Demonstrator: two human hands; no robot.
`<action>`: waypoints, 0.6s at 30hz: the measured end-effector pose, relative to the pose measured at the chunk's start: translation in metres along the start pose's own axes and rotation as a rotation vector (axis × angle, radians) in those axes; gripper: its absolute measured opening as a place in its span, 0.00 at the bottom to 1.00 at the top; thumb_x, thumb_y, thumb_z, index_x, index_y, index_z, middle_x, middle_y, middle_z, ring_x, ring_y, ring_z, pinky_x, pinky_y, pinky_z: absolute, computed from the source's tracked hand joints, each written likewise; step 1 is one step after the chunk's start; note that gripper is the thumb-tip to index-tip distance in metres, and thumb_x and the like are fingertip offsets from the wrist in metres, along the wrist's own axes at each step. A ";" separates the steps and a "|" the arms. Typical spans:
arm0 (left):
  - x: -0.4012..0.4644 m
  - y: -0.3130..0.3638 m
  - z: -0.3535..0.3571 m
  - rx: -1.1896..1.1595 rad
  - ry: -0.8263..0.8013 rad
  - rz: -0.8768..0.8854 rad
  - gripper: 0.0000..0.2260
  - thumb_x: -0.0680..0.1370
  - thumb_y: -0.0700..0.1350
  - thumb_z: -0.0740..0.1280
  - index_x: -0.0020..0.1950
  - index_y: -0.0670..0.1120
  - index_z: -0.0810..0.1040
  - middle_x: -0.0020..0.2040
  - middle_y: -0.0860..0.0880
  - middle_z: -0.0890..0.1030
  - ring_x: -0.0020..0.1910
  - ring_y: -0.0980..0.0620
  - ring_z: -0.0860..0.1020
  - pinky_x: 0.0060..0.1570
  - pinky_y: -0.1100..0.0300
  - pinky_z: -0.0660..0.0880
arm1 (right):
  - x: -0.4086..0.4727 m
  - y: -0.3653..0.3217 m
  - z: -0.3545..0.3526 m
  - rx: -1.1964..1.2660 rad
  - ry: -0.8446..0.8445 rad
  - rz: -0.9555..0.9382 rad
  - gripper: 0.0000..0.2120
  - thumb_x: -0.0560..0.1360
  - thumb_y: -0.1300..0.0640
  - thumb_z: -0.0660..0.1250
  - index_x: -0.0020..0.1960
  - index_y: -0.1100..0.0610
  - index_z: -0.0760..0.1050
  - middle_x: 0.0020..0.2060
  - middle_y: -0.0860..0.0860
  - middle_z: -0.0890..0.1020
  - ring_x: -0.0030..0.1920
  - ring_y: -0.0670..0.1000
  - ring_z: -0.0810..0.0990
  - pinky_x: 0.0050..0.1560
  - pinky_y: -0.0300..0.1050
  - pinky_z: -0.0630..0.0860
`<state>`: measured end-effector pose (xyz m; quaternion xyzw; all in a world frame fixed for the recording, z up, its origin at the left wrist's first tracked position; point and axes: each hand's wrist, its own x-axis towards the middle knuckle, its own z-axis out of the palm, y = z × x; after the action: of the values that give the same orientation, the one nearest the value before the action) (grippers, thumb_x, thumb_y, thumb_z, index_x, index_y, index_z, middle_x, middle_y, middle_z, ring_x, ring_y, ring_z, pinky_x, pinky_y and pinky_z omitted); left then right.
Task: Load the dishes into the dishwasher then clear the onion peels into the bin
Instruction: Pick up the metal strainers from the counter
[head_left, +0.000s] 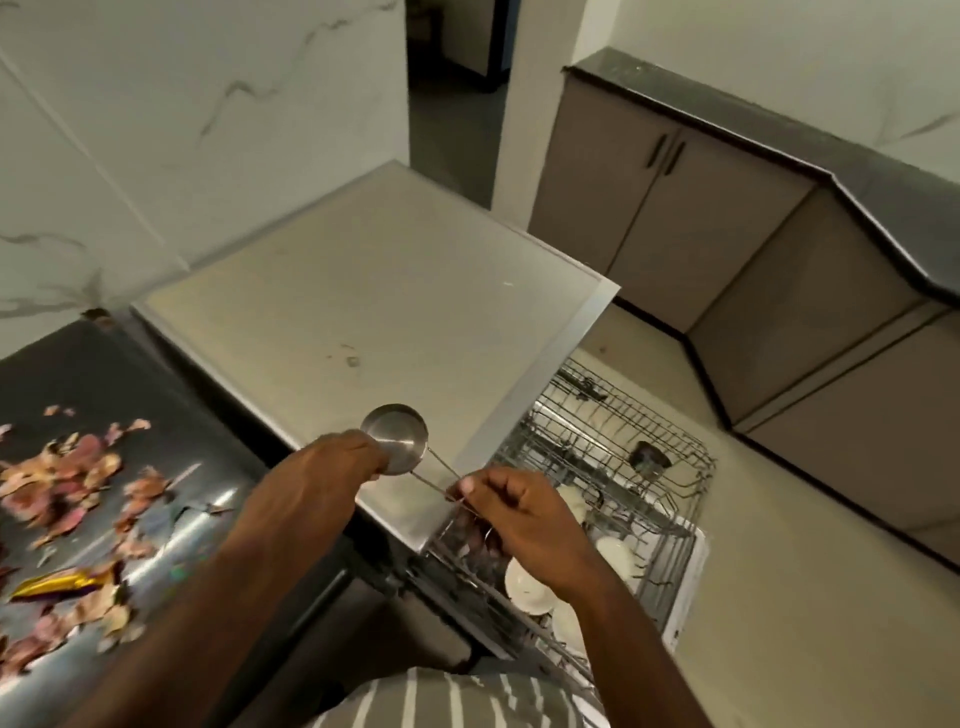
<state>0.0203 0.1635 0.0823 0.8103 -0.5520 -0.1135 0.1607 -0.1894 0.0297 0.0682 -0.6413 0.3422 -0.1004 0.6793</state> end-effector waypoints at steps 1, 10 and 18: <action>0.013 0.008 0.005 -0.055 -0.041 0.005 0.07 0.82 0.53 0.66 0.55 0.58 0.84 0.53 0.60 0.82 0.54 0.57 0.80 0.52 0.53 0.75 | -0.001 0.003 -0.012 -0.014 0.009 -0.012 0.10 0.85 0.55 0.65 0.52 0.58 0.83 0.38 0.55 0.85 0.34 0.52 0.80 0.31 0.41 0.75; 0.094 0.104 0.044 -0.101 -0.239 0.165 0.23 0.84 0.46 0.67 0.79 0.55 0.68 0.79 0.57 0.69 0.73 0.52 0.73 0.71 0.52 0.72 | 0.008 0.066 -0.123 0.445 0.438 0.142 0.11 0.85 0.59 0.64 0.53 0.64 0.82 0.36 0.54 0.82 0.33 0.47 0.77 0.34 0.38 0.74; 0.096 0.107 0.059 -0.017 -0.325 0.043 0.18 0.83 0.54 0.68 0.72 0.57 0.76 0.75 0.61 0.72 0.69 0.56 0.76 0.62 0.57 0.76 | 0.082 0.141 -0.208 0.738 0.669 0.396 0.08 0.85 0.66 0.61 0.58 0.68 0.78 0.42 0.58 0.82 0.37 0.49 0.80 0.35 0.37 0.81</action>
<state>-0.0577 0.0304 0.0685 0.7679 -0.5869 -0.2444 0.0784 -0.2947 -0.1622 -0.0799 -0.2161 0.5965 -0.2829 0.7194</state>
